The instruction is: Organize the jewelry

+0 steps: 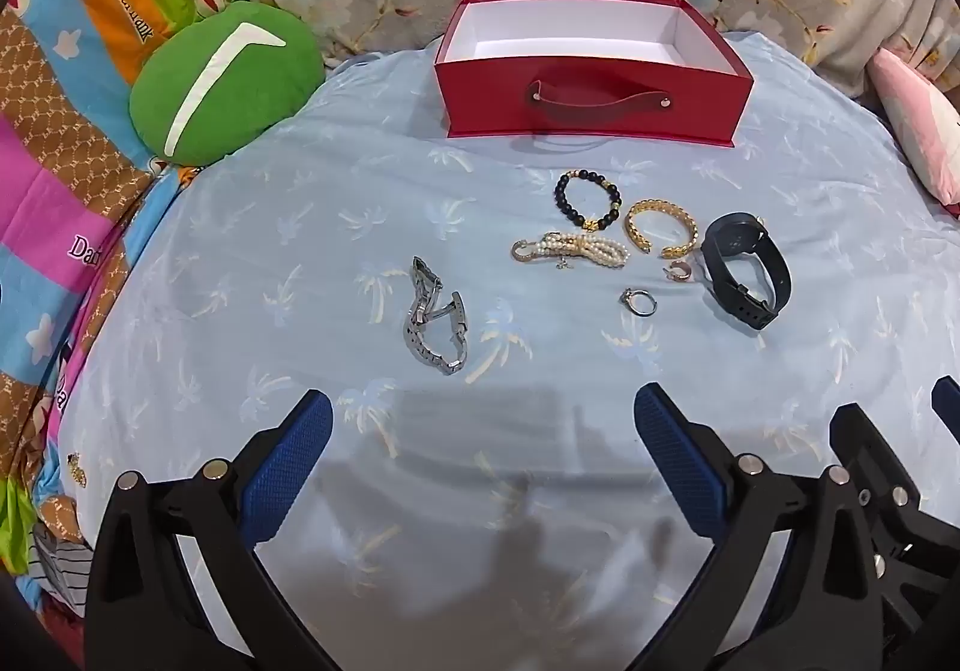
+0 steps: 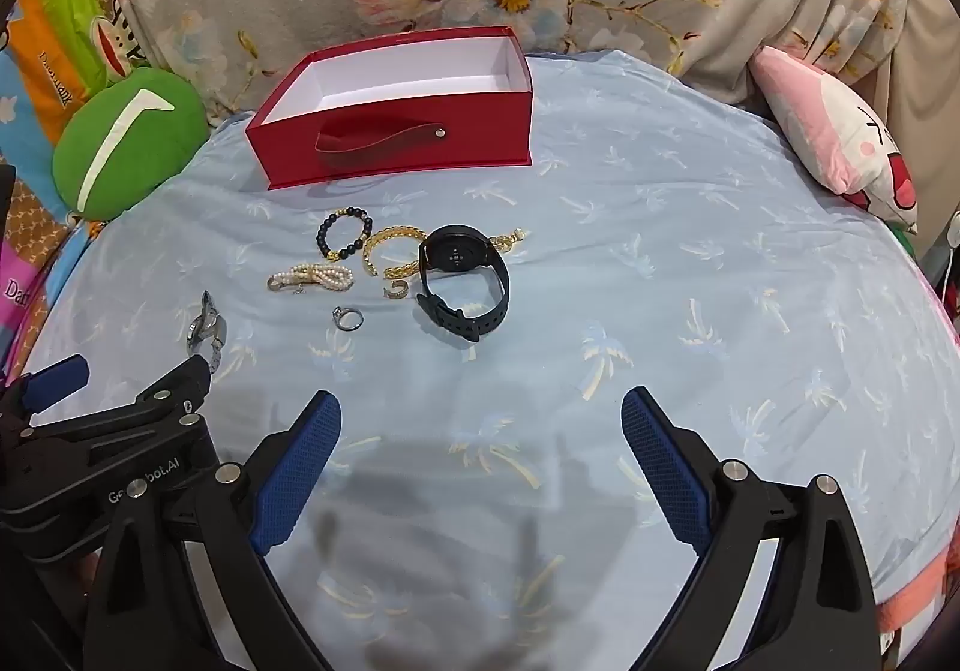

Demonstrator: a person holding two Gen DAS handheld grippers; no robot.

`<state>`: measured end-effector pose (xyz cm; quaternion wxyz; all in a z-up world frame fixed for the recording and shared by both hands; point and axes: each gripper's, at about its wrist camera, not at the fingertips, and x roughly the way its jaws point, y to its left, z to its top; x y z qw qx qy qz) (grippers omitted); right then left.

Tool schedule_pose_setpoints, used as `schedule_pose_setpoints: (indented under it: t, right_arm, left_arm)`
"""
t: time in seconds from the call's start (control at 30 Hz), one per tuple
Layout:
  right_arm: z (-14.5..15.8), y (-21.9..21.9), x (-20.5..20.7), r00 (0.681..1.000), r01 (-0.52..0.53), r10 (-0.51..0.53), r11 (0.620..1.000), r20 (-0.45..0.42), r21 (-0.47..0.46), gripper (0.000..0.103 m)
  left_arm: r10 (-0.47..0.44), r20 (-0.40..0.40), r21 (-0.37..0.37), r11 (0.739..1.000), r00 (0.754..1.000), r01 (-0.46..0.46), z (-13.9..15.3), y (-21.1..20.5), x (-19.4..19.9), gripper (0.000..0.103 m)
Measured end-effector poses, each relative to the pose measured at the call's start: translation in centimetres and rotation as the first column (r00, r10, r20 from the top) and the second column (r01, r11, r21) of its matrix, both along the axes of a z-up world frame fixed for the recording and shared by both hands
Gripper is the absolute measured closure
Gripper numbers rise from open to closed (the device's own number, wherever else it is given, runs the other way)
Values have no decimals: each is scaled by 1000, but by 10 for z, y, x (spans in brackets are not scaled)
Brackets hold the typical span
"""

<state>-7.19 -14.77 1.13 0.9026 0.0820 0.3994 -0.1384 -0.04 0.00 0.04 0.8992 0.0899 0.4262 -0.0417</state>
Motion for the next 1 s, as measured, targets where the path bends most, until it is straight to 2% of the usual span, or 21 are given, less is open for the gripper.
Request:
schedule_pose_setpoints:
  t: [1.0]
  right_arm:
    - [2, 2, 3, 1000, 0, 0, 1000, -3, 2, 10]
  left_arm:
    - [-2, 11, 7, 1000, 1000, 2, 7, -2, 2, 5]
